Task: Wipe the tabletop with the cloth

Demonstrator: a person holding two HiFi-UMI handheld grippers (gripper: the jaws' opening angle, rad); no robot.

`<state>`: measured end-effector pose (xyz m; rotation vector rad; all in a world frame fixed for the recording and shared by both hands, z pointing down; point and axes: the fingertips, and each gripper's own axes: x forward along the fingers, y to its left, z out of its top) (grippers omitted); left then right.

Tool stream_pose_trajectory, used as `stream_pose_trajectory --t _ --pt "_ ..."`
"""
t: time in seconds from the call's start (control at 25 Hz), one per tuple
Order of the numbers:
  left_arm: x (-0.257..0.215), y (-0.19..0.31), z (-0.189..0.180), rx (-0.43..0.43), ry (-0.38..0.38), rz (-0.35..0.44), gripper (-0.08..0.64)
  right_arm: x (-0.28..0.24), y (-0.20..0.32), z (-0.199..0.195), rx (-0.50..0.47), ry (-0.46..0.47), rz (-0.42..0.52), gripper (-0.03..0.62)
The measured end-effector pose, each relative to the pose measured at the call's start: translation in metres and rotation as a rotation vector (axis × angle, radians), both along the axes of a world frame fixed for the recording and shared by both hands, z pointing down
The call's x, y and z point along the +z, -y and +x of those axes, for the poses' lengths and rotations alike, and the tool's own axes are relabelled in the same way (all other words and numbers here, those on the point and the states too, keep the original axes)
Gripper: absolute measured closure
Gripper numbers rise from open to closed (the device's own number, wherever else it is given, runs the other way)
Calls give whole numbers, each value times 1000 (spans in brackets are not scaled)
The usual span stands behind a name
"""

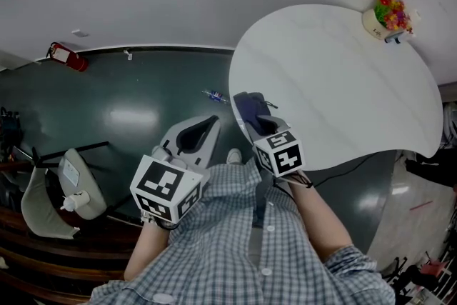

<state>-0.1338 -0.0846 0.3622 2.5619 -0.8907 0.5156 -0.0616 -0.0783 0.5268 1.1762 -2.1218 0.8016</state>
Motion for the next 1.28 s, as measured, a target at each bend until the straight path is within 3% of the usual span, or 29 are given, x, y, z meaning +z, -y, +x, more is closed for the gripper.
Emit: stream_pose_trajectory --t 0.76,1.28 --pt "-8 -4 68 -19 4 1 554 0 6 145 166 -51 21 525" --pt "-5 -5 111 -60 19 -14 554 0 15 269 356 -29 20 525"
